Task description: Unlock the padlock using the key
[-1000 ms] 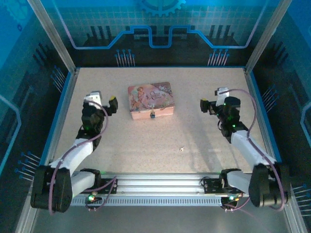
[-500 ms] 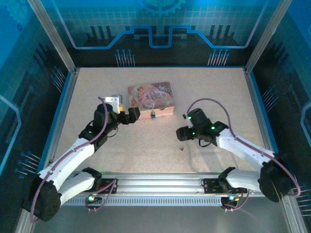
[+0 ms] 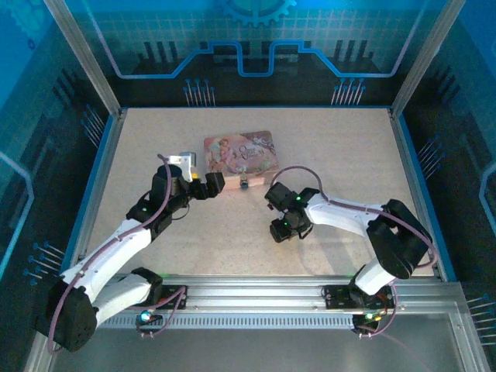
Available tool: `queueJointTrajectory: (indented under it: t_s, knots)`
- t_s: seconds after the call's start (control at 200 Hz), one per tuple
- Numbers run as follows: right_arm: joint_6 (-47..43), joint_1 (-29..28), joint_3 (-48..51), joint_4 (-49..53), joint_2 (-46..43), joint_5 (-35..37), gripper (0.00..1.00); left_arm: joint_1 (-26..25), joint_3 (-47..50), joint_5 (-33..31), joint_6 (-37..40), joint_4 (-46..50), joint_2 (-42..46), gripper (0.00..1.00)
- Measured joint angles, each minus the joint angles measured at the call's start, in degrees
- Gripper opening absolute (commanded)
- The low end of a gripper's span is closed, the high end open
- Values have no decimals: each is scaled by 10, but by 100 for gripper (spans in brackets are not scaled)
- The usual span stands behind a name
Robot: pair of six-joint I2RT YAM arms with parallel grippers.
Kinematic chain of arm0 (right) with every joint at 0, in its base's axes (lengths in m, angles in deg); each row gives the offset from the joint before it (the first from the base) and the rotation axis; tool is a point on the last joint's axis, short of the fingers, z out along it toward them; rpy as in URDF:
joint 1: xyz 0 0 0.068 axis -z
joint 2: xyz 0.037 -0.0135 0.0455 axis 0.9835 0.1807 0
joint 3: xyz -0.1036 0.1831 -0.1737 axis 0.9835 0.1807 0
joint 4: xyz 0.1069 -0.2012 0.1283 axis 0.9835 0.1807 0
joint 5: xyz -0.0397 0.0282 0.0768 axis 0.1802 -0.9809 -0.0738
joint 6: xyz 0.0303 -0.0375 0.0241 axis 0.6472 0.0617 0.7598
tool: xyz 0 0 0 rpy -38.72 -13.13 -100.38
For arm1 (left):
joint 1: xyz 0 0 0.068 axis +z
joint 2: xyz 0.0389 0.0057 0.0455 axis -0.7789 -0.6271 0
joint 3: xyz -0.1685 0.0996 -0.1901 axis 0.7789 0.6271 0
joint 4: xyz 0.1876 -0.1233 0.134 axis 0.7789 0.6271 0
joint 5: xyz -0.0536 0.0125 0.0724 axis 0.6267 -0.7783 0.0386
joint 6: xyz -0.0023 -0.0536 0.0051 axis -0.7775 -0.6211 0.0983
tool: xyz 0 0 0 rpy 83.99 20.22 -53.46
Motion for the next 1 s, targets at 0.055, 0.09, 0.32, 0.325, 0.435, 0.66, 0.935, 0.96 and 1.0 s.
queueJointTrajectory:
  t_s: [0.055, 0.09, 0.32, 0.325, 0.435, 0.66, 0.935, 0.96, 1.0]
  knots:
    - [1, -3, -1, 2, 8, 0, 46, 0, 0, 0, 0, 3, 1, 99]
    - [1, -5, -1, 6, 11, 1, 46, 0, 0, 0, 0, 5, 2, 99]
    - [6, -9, -1, 24, 12, 15, 41, 0, 0, 0, 0, 15, 10, 99]
    - [6, -9, 0, 24, 12, 15, 41, 0, 0, 0, 0, 15, 10, 99]
    - [7, -9, -1, 31, 12, 17, 38, 0, 0, -1, 0, 16, 11, 99]
    - [7, -9, -1, 36, 15, 17, 30, 0, 0, -4, 0, 24, 11, 99]
    - [7, -14, -2, 40, 36, 19, 18, 0, 0, -5, 0, 28, 11, 99]
    - [7, -14, -3, 40, 36, 19, 17, 0, 0, -5, 0, 28, 11, 99]
    - [7, -14, -3, 41, 37, 19, 16, 0, 0, -5, 0, 28, 11, 99]
